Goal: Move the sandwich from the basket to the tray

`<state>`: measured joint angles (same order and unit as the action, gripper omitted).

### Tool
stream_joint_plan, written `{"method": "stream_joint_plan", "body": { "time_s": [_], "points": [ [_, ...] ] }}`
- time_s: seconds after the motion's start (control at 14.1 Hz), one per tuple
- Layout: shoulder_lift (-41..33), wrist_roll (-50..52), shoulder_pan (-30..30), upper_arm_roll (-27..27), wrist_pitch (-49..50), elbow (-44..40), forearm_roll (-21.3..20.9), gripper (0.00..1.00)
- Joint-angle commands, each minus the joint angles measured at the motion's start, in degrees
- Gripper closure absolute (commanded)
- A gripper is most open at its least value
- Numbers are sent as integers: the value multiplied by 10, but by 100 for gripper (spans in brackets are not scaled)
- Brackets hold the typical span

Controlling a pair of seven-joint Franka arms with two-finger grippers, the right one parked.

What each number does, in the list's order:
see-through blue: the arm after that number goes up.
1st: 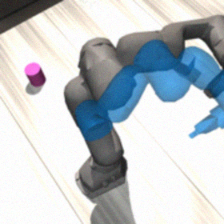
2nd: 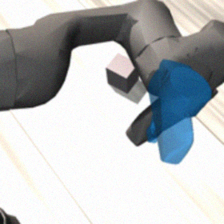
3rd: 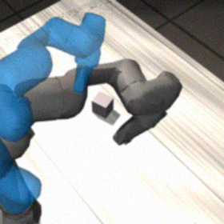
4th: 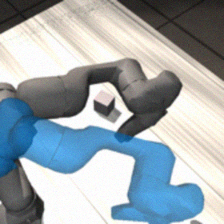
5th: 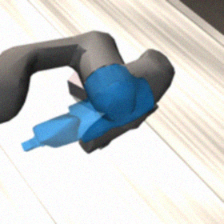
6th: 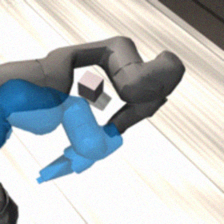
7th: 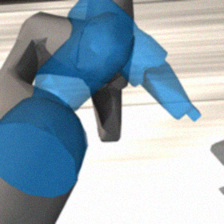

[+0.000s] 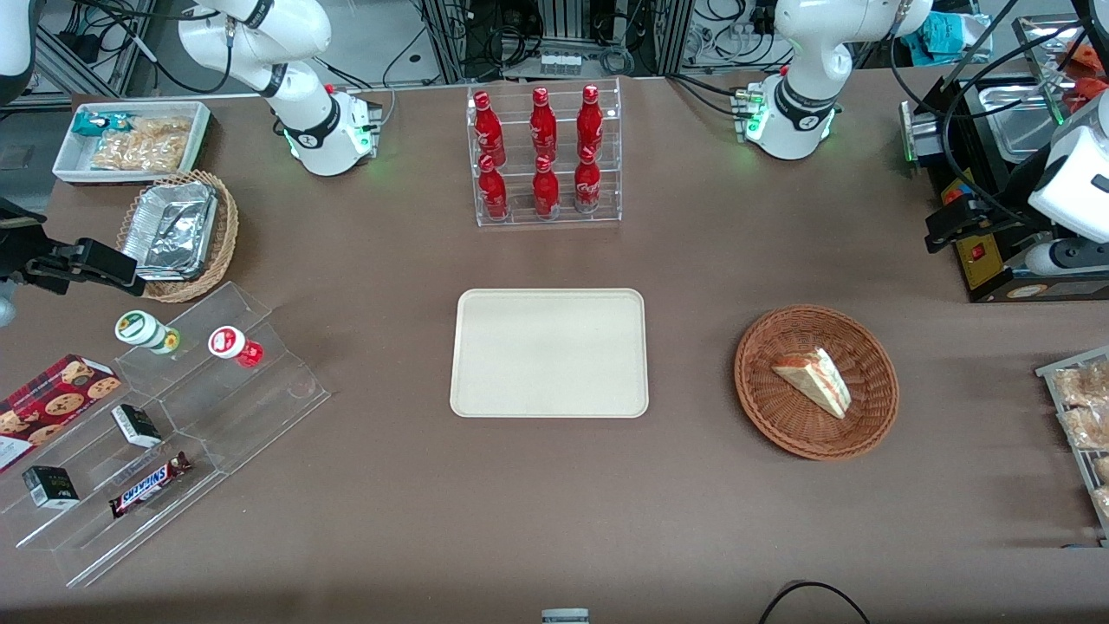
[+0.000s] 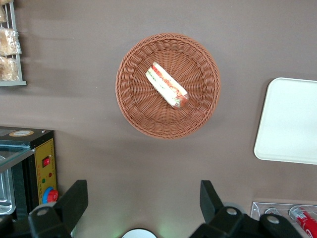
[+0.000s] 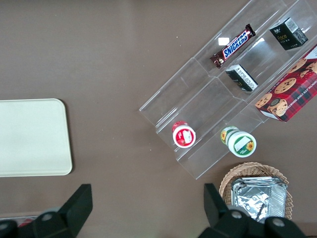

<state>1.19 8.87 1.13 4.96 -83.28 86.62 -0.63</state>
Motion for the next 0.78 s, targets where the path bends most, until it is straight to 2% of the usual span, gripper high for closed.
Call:
{"method": "stream_joint_plan", "body": {
  "time_s": [0.0,0.28,0.43,0.71],
  "points": [
    [14,57,3,2,9,4,-7,0],
    [43,140,4,2,-18,57,-5,0],
    [82,214,2,2,-38,64,-5,0],
    [148,342,-2,3,-141,97,-5,0]
  ]
}}
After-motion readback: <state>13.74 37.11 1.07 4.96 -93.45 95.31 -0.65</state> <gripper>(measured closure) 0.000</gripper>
